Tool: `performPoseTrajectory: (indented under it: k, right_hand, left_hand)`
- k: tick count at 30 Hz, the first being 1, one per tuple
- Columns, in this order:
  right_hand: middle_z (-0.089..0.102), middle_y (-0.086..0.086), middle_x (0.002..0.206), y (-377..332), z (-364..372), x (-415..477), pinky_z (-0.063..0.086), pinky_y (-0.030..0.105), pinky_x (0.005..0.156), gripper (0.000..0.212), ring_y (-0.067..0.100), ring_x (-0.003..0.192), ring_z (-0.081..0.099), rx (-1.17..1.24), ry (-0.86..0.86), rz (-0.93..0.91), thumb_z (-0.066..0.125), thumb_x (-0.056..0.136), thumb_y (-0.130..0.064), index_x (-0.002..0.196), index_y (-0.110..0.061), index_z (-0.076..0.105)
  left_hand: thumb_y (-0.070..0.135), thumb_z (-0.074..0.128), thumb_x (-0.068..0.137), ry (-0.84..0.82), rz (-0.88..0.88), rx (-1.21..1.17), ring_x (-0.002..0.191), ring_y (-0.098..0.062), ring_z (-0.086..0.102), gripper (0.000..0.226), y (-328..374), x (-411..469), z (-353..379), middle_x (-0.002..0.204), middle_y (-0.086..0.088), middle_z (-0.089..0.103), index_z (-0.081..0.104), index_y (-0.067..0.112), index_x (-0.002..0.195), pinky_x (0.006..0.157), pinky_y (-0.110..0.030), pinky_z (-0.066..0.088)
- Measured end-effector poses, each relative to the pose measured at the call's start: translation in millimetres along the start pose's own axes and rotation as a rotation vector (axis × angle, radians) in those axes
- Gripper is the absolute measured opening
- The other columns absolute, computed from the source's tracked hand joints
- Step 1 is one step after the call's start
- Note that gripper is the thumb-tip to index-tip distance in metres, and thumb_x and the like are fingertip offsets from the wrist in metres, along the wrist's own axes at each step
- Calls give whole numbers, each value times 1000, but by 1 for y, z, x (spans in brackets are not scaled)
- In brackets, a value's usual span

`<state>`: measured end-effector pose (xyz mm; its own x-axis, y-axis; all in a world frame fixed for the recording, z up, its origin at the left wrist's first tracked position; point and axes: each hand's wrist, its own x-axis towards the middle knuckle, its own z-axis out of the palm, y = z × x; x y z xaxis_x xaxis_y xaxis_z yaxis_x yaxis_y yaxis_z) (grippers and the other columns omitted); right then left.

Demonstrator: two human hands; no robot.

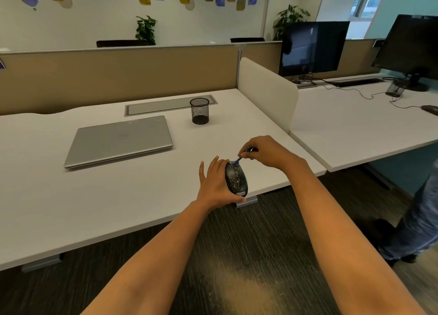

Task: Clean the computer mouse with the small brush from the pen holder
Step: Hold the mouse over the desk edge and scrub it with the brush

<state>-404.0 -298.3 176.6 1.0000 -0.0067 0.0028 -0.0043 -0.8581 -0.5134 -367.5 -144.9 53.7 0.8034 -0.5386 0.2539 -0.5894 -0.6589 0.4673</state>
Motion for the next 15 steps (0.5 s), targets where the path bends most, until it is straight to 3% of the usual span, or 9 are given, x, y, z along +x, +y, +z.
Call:
performPoseTrajectory:
  k: [3, 7, 10, 15]
  right_hand:
    - [70, 15, 100, 0, -7, 0, 43, 17, 61, 23, 17, 81, 57, 39, 20, 18, 59, 89, -21, 104, -6, 69]
    - [70, 19, 96, 0, 2, 5, 50, 34, 74, 25, 29, 87, 63, 185, 236, 114, 56, 90, -20, 95, 0, 69]
    - [69, 25, 90, -1, 17, 8, 42, 31, 66, 29, 25, 74, 55, 193, 313, 187, 54, 89, -18, 87, 8, 67]
    - [67, 21, 82, -3, 16, 12, 32, 25, 47, 28, 24, 72, 53, 109, 303, 256, 55, 87, -16, 81, 9, 65]
  left_hand:
    - [69, 65, 48, -15, 6, 28, 144, -15, 2, 113, -2, -1, 1, 149, 1, 27, 22, 20, 140, 111, -46, -20]
    - [70, 64, 48, -16, 13, 33, 144, -15, 2, 113, 1, 0, 3, 150, 1, 25, 21, 21, 141, 111, -46, -20]
    - [69, 64, 47, -7, 22, 26, 144, -15, 3, 113, 4, 1, 2, 149, 1, 27, 22, 21, 140, 111, -45, -20]
    - [69, 64, 48, -12, 20, 40, 144, -16, 3, 113, 3, 2, 1, 148, 1, 28, 23, 20, 140, 110, -44, -21]
